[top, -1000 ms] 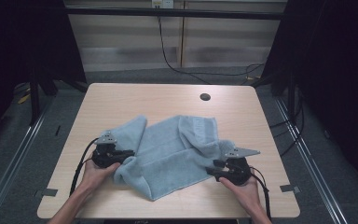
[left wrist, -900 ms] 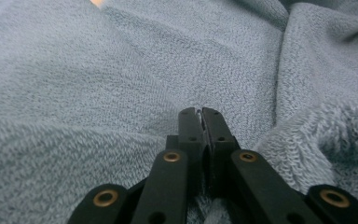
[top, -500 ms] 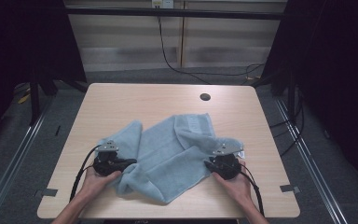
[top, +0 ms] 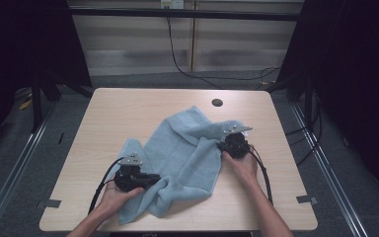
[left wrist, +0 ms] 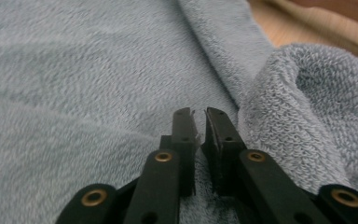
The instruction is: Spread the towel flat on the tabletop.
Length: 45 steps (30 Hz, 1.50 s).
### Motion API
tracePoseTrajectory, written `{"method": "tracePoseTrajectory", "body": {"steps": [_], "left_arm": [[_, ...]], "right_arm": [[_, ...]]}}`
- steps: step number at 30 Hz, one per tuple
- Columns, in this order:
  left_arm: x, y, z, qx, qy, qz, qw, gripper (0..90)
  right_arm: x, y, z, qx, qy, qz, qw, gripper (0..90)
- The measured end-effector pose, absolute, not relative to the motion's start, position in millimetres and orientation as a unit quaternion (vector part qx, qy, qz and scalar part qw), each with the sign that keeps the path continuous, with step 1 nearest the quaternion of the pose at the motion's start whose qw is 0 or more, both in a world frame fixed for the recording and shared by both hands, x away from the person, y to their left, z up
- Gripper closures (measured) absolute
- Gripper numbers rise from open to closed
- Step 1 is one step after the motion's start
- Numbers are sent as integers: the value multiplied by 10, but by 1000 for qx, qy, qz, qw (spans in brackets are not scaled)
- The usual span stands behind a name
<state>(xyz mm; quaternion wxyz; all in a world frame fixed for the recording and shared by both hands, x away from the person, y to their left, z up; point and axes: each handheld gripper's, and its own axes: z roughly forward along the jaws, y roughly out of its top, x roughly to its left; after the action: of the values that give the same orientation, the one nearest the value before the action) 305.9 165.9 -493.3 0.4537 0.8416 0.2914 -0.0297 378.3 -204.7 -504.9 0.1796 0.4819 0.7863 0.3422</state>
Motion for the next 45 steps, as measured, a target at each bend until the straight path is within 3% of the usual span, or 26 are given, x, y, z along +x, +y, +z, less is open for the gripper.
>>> {"method": "tracePoseTrajectory", "body": {"steps": [9, 12, 14, 20, 24, 30, 33, 41, 42, 45], "left_arm": [[3162, 2023, -4750, 796, 330, -34, 507, 597], [3179, 2257, -4678, 778, 348, -14, 523, 569], [3196, 2366, -4674, 791, 352, 32, 500, 544], [3301, 2563, -4814, 790, 370, 34, 487, 529], [3298, 2433, -4914, 813, 357, 32, 458, 560], [3280, 2307, -5019, 835, 345, 33, 427, 776], [3259, 2304, -5028, 836, 342, 30, 427, 831], [3134, 2280, -5020, 842, 333, 21, 424, 879], [3139, 2280, -5022, 841, 335, 20, 425, 882], [3152, 2282, -5030, 838, 337, 14, 429, 895]], "right_arm": [[4112, -1963, -5091, 494, 766, 369, 183, 825], [4025, -1935, -5031, 482, 769, 379, 181, 781], [3911, -1931, -4983, 476, 768, 387, 182, 735], [3460, -1871, -4737, 449, 772, 415, 170, 595], [3150, -1714, -4604, 411, 792, 433, 129, 562], [2851, -1435, -4557, 372, 805, 457, 79, 511], [2789, -1314, -4553, 357, 805, 472, 47, 480], [2718, -978, -4658, 327, 813, 482, -9, 430], [2711, -956, -4692, 326, 815, 479, -17, 440], [2683, -935, -4756, 319, 825, 466, -14, 659]]}}
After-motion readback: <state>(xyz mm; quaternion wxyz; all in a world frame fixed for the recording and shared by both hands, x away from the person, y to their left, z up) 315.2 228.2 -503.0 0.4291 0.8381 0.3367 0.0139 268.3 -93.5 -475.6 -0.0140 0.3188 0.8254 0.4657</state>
